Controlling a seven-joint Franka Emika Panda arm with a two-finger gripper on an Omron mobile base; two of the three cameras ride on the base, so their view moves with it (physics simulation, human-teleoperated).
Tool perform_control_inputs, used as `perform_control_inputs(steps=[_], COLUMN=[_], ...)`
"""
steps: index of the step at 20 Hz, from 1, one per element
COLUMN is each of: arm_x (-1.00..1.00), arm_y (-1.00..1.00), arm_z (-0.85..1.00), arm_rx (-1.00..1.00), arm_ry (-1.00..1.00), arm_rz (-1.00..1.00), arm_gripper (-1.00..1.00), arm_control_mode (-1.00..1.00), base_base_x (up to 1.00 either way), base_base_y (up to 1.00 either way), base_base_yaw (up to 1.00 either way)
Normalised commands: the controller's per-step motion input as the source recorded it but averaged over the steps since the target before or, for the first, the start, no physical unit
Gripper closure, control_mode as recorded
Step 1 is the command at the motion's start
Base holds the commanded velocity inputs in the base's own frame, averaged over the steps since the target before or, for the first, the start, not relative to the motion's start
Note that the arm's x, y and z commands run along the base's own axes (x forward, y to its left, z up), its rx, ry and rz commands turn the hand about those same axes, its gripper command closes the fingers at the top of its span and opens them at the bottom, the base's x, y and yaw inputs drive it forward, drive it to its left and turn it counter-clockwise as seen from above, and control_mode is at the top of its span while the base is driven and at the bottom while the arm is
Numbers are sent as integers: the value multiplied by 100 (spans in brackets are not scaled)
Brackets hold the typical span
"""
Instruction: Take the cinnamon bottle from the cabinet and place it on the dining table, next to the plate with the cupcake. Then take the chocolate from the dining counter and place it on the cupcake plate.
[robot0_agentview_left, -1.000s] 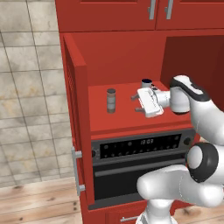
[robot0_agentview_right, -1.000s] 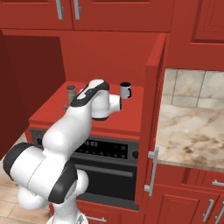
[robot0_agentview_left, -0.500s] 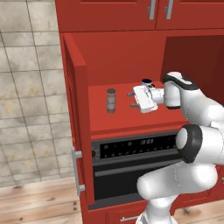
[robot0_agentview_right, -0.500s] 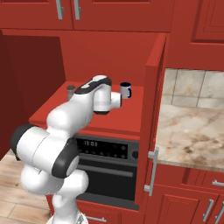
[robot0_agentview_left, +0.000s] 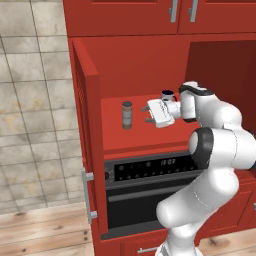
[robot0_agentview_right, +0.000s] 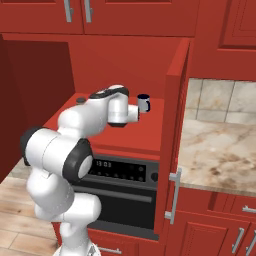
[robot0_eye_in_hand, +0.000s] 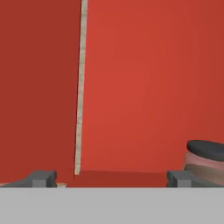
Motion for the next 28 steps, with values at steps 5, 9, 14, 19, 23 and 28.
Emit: perform_control_inputs(steps=[5,9,14,19,23,28], arm_x=[32,26,17,28,21,33], arm_y=[8,1,0,1,0,1], arm_z=[-22,-23,-18,-19,-10,-13], arm_rx=[-1,-1,-3,-1,0,0], arm_ry=[0,0,0,0,0,0], arm_rz=[0,0,0,0,0,0], arm_gripper=[-100,-100,-100,-100,-100,-100], arm_control_mode=[-100,-100,-100,-100,-100,-100], base_base_x=[0,0,0,0,0,0], base_base_y=[0,0,0,0,0,0], base_base_yaw=[0,0,0,0,0,0])
